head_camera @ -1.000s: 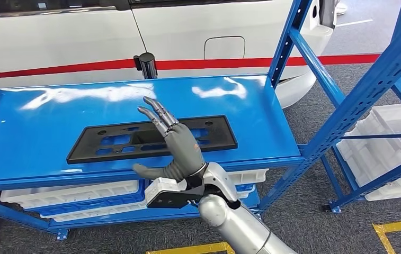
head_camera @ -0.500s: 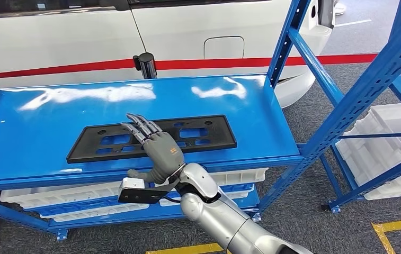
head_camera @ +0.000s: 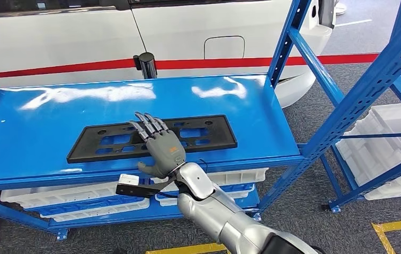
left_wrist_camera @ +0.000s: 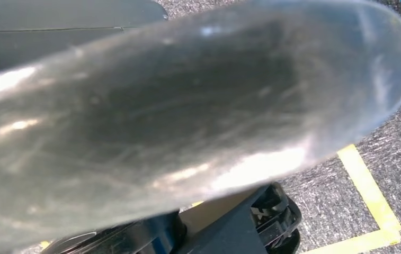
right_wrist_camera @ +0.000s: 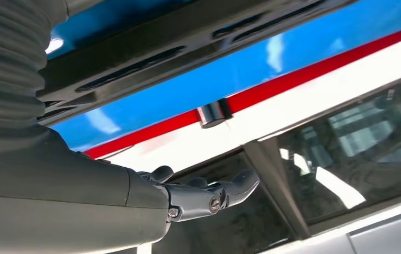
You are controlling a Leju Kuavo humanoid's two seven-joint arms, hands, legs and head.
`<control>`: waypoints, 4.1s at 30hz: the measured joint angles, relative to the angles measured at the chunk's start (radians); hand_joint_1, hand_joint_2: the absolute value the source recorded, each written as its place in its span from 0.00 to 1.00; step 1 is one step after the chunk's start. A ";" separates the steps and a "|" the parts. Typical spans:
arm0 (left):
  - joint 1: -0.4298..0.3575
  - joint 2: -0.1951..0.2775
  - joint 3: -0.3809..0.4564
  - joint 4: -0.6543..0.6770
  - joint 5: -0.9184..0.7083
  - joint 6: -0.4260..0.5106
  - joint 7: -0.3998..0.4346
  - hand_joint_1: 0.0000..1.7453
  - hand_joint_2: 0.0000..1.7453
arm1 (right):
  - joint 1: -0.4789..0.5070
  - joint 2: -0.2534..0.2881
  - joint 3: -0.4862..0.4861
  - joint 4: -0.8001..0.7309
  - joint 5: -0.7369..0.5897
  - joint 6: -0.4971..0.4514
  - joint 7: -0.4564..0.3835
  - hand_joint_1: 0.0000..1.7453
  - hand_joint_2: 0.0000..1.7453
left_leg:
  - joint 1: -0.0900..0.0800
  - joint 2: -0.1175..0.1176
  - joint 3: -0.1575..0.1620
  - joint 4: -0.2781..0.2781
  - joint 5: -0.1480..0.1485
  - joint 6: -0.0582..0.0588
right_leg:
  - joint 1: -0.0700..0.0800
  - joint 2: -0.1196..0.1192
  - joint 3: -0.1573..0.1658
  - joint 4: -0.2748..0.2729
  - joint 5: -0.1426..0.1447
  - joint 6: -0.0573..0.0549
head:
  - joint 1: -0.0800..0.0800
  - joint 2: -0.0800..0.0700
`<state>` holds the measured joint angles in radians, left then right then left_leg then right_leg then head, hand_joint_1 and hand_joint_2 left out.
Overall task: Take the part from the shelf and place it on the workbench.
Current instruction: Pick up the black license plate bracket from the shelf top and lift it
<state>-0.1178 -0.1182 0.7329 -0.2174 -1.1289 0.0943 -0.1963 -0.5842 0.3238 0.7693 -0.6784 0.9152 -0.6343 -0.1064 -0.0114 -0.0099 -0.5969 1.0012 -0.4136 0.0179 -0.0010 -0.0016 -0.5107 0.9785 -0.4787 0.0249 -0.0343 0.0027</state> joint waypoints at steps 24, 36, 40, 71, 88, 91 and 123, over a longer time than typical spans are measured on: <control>-0.004 -0.007 -0.019 0.000 -0.012 -0.001 0.008 0.00 0.00 | -0.040 0.001 -0.088 0.131 0.198 -0.055 0.136 0.00 1.00 | 0.000 0.000 -0.001 0.000 0.000 0.000 | 0.000 0.000 0.000 0.000 0.000 0.000 | 0.000 0.000; -0.017 -0.012 -0.025 0.000 -0.025 -0.011 0.015 0.00 0.00 | -0.062 -0.002 -0.095 0.164 0.474 -0.052 0.311 0.00 1.00 | 0.000 0.000 -0.001 0.000 0.000 0.000 | 0.000 0.000 0.000 0.000 0.000 0.000 | 0.000 0.000; -0.023 -0.013 -0.028 0.000 -0.031 -0.013 0.019 0.00 0.00 | -0.079 -0.002 -0.095 0.187 0.512 -0.037 0.344 0.01 1.00 | 0.000 0.000 -0.001 0.000 0.000 0.000 | 0.000 0.000 0.000 0.000 0.000 0.000 | 0.000 0.000; -0.038 -0.016 -0.045 0.000 -0.030 -0.020 0.010 0.00 0.00 | -0.161 0.010 0.042 0.296 0.632 0.145 0.415 0.97 1.00 | 0.000 0.000 -0.001 0.000 0.002 0.001 | 0.000 0.000 -0.010 0.000 0.003 -0.002 | 0.000 0.000; -0.018 -0.014 -0.045 0.000 -0.017 -0.013 0.006 0.00 0.00 | -0.143 0.016 -0.147 0.059 0.334 -0.040 0.119 1.00 1.00 | 0.000 0.000 -0.005 0.000 0.004 0.000 | 0.000 0.000 -0.005 0.001 0.004 -0.001 | 0.000 0.000; -0.016 -0.014 -0.045 0.000 -0.010 -0.012 -0.001 0.00 0.00 | -0.126 0.016 -0.171 -0.005 0.266 -0.044 0.053 1.00 1.00 | 0.000 0.000 -0.006 0.000 0.005 0.000 | 0.000 0.000 -0.005 0.001 0.004 -0.001 | 0.000 0.000; 0.015 0.009 -0.016 0.000 0.053 0.031 -0.123 0.00 1.00 | 0.048 -0.204 -0.181 -1.001 -0.790 0.345 -0.248 1.00 1.00 | 0.000 0.000 -0.011 0.000 0.005 0.000 | 0.000 0.000 -0.011 0.001 0.005 0.000 | 0.000 0.000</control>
<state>-0.1025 -0.1087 0.7172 -0.2174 -1.0758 0.1251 -0.3198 -0.5365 0.1194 0.5879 -1.6799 0.1257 -0.2893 -0.3543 -0.0116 -0.0101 -0.6080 1.0014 -0.4084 0.0181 -0.0011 -0.0017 -0.5214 0.9795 -0.4742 0.0251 -0.0344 0.0027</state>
